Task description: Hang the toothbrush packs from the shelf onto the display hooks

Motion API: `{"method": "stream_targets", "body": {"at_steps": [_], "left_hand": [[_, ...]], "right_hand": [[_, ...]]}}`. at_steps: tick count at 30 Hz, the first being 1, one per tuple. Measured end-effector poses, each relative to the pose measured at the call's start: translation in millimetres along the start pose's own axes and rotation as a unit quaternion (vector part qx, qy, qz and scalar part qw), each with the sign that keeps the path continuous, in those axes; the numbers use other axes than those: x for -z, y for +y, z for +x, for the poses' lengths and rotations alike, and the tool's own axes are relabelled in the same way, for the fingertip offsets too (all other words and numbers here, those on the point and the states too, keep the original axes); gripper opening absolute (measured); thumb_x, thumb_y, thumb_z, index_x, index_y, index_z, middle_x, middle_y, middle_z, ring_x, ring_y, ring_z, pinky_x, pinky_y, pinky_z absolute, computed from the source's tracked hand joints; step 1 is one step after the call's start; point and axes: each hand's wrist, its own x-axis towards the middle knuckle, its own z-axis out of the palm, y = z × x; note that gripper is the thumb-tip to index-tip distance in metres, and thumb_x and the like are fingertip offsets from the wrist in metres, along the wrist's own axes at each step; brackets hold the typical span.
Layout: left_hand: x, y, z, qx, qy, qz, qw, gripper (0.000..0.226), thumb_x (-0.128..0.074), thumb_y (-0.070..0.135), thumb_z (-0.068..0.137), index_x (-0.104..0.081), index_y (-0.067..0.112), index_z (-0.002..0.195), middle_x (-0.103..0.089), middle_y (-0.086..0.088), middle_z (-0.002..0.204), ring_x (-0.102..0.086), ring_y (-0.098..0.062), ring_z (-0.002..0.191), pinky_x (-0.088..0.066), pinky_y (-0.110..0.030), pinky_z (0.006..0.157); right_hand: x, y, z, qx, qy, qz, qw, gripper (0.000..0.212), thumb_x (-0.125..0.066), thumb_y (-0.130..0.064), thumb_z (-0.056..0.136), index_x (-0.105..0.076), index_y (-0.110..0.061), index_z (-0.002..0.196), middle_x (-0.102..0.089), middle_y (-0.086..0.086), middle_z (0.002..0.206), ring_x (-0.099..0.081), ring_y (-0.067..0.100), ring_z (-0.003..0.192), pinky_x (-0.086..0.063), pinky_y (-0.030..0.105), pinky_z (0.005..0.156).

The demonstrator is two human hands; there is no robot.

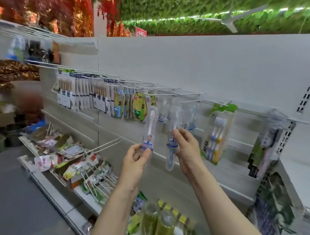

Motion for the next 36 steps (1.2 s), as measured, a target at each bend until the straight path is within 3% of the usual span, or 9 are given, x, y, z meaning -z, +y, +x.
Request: {"method": "stream_targets", "body": {"at_steps": [6, 13, 20, 24, 27, 29, 31, 33, 36], "left_hand": [[5.8, -17.4, 64.4, 0.045, -0.092, -0.006, 0.995, 0.016, -0.066, 0.014, 0.093, -0.062, 0.022, 0.107, -0.071, 0.003, 0.091, -0.062, -0.013, 0.084, -0.046, -0.028, 0.07], [19.3, -15.3, 123.7, 0.071, -0.21, 0.007, 0.975, 0.019, -0.067, 0.018, 0.093, -0.061, 0.023, 0.111, -0.07, -0.003, 0.104, -0.063, -0.015, 0.089, -0.047, -0.029, 0.074], [29.5, -25.1, 153.5, 0.094, -0.282, 0.008, 0.955, 0.021, -0.067, 0.02, 0.093, -0.061, 0.023, 0.112, -0.068, -0.003, 0.108, -0.063, -0.018, 0.094, -0.048, -0.035, 0.085], [36.4, -31.1, 165.3, 0.105, -0.3, 0.015, 0.948, 0.02, -0.067, 0.021, 0.092, -0.063, 0.027, 0.111, -0.068, -0.001, 0.106, -0.063, -0.022, 0.1, -0.048, -0.047, 0.1], [43.6, -32.3, 174.6, 0.111, -0.313, 0.02, 0.943, 0.023, -0.069, 0.024, 0.092, -0.063, 0.029, 0.113, -0.067, -0.002, 0.111, -0.063, -0.025, 0.106, -0.046, -0.054, 0.104], [49.0, -31.2, 180.1, 0.114, -0.324, 0.022, 0.939, 0.024, -0.069, 0.025, 0.091, -0.063, 0.029, 0.115, -0.067, -0.002, 0.113, -0.063, -0.026, 0.107, -0.046, -0.055, 0.104], [53.8, -29.9, 185.3, 0.113, -0.336, 0.019, 0.935, 0.026, -0.068, 0.025, 0.092, -0.062, 0.028, 0.117, -0.067, -0.002, 0.112, -0.063, -0.024, 0.106, -0.047, -0.052, 0.103], [58.3, -29.5, 188.8, 0.11, -0.342, 0.017, 0.933, 0.027, -0.068, 0.025, 0.092, -0.062, 0.028, 0.118, -0.068, -0.002, 0.11, -0.064, -0.023, 0.105, -0.05, -0.047, 0.099], [64.2, -30.7, 191.4, 0.106, -0.344, 0.016, 0.933, 0.023, -0.069, 0.025, 0.092, -0.064, 0.032, 0.114, -0.071, -0.003, 0.102, -0.065, -0.022, 0.097, -0.052, -0.044, 0.088]], "right_hand": [[-9.6, 14.1, 30.2, 0.018, 0.085, -0.011, 0.996, 0.011, -0.07, -0.026, 0.093, -0.072, -0.02, 0.103, -0.072, -0.007, 0.088, -0.065, 0.014, 0.087, -0.05, 0.061, 0.098], [-24.0, 28.1, 52.5, 0.03, 0.169, -0.026, 0.985, 0.009, -0.065, -0.02, 0.097, -0.071, -0.014, 0.097, -0.068, -0.008, 0.075, -0.062, 0.009, 0.068, -0.052, 0.057, 0.094], [-16.3, 37.4, 87.4, 0.016, 0.26, -0.097, 0.961, 0.007, -0.066, -0.031, 0.096, -0.07, -0.026, 0.099, -0.072, 0.001, 0.103, -0.065, 0.022, 0.097, -0.054, 0.048, 0.092], [-11.3, 40.6, 96.4, 0.011, 0.269, -0.14, 0.953, 0.03, -0.066, -0.036, 0.095, -0.069, -0.02, 0.121, -0.072, 0.003, 0.114, -0.065, 0.023, 0.104, -0.053, 0.035, 0.074], [-16.5, 38.8, 92.0, 0.011, 0.303, -0.155, 0.94, 0.035, -0.066, -0.03, 0.096, -0.064, -0.016, 0.128, -0.069, 0.002, 0.115, -0.063, 0.018, 0.105, -0.054, 0.034, 0.085], [-26.6, 37.3, 85.0, 0.041, 0.373, -0.181, 0.909, 0.042, -0.068, -0.028, 0.094, -0.059, -0.012, 0.132, -0.066, 0.002, 0.119, -0.061, 0.016, 0.109, -0.051, 0.032, 0.095], [-45.9, 34.4, 74.8, 0.098, 0.427, -0.212, 0.873, 0.039, -0.068, -0.027, 0.093, -0.06, -0.012, 0.128, -0.065, -0.001, 0.114, -0.061, 0.015, 0.108, -0.049, 0.027, 0.093], [-73.2, 27.0, 65.3, 0.131, 0.382, -0.23, 0.885, 0.031, -0.068, -0.028, 0.094, -0.065, -0.013, 0.121, -0.068, -0.003, 0.109, -0.064, 0.01, 0.104, -0.049, 0.022, 0.089], [-114.7, 16.5, 56.8, 0.08, 0.233, -0.217, 0.945, 0.028, -0.067, -0.033, 0.095, -0.069, -0.015, 0.116, -0.073, -0.004, 0.106, -0.064, -0.005, 0.093, -0.047, 0.014, 0.078]]}}
